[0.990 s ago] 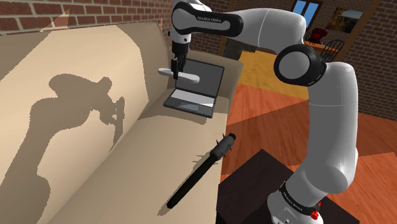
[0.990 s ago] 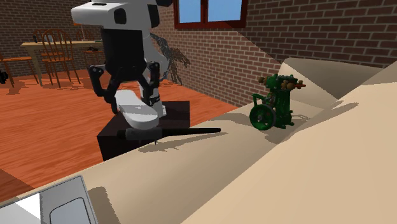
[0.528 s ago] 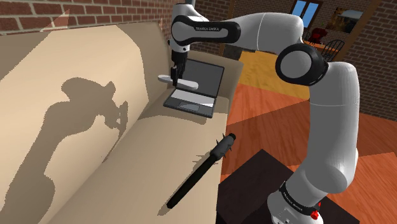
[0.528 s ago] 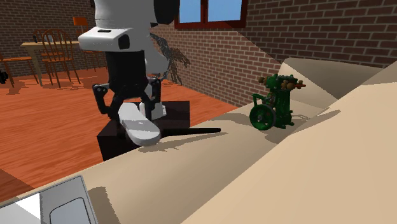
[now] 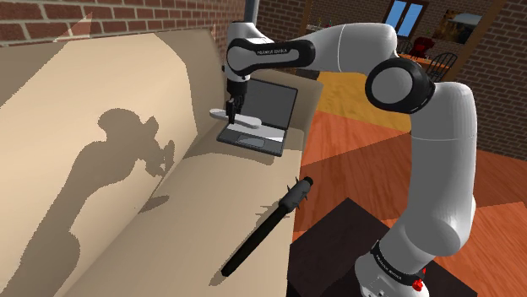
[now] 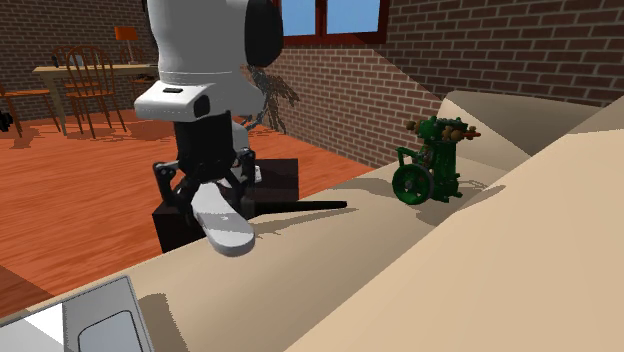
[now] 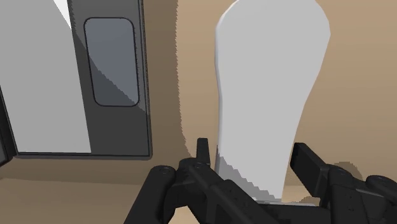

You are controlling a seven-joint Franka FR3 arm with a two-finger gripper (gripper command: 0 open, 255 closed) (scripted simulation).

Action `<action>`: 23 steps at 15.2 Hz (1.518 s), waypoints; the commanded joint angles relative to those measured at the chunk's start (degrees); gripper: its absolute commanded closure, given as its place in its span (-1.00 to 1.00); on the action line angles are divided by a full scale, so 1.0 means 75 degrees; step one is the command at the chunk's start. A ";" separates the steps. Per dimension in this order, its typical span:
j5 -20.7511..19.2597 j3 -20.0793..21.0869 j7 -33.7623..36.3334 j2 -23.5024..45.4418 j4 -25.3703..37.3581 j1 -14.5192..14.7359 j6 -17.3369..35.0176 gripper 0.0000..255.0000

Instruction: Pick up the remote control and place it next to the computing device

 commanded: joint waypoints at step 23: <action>-0.0233 -0.0127 0.0222 0.0757 -0.1293 0.0007 0.2036 1.00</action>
